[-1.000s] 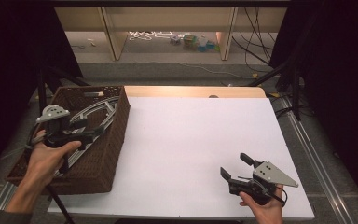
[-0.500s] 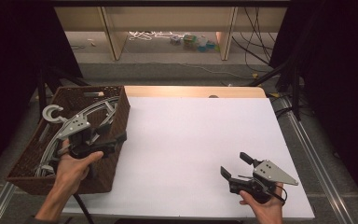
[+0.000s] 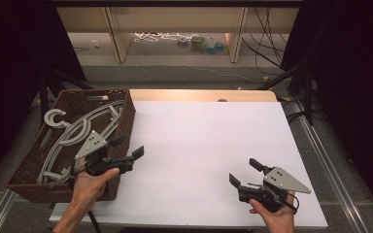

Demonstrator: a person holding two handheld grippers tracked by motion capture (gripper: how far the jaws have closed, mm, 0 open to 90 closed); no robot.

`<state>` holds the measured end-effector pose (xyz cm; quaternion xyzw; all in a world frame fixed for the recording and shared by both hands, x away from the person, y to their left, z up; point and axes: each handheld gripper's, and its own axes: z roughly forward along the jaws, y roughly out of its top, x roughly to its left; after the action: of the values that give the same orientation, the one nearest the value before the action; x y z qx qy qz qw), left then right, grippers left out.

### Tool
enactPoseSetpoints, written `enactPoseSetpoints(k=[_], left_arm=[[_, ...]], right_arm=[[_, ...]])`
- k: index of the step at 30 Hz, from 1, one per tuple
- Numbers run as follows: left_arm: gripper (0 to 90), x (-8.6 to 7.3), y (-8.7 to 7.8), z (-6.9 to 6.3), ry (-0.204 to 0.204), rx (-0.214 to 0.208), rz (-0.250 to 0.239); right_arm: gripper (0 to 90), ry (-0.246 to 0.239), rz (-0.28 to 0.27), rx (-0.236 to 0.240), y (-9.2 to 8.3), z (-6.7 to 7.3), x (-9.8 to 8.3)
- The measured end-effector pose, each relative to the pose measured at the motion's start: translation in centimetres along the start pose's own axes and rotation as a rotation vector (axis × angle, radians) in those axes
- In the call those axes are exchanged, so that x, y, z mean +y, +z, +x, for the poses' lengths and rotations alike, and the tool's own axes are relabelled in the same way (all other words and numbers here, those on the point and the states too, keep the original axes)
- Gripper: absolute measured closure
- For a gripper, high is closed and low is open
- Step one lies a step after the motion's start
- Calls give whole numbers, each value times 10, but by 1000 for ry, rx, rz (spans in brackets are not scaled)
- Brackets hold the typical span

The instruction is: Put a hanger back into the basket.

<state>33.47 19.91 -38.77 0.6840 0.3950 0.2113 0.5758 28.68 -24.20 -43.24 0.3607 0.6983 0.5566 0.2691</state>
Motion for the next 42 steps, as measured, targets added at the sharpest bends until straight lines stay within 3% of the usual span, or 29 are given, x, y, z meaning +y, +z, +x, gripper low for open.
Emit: enactPoseSetpoints(k=[6,10,17,21,28,31,42], left_arm=[[166,-14,-1,-7,27,-4,-7],[164,-26,-3,-12,68,6,-24],[163,-43,-9,-18,75,-3,-44],[163,-51,-12,-21,107,3,-11],[163,-59,-13,-27,101,-17,6],[164,-59,-14,-29,114,0,17],[164,-59,-13,-27,108,-5,12]], right_arm=[[158,-8,-1,8,0,1,1],[158,-8,-2,9,2,4,2],[156,-17,7,15,3,8,3],[156,-20,20,20,3,10,3],[156,6,-10,32,5,7,1],[156,6,-9,30,5,7,1],[157,4,4,34,5,9,1]])
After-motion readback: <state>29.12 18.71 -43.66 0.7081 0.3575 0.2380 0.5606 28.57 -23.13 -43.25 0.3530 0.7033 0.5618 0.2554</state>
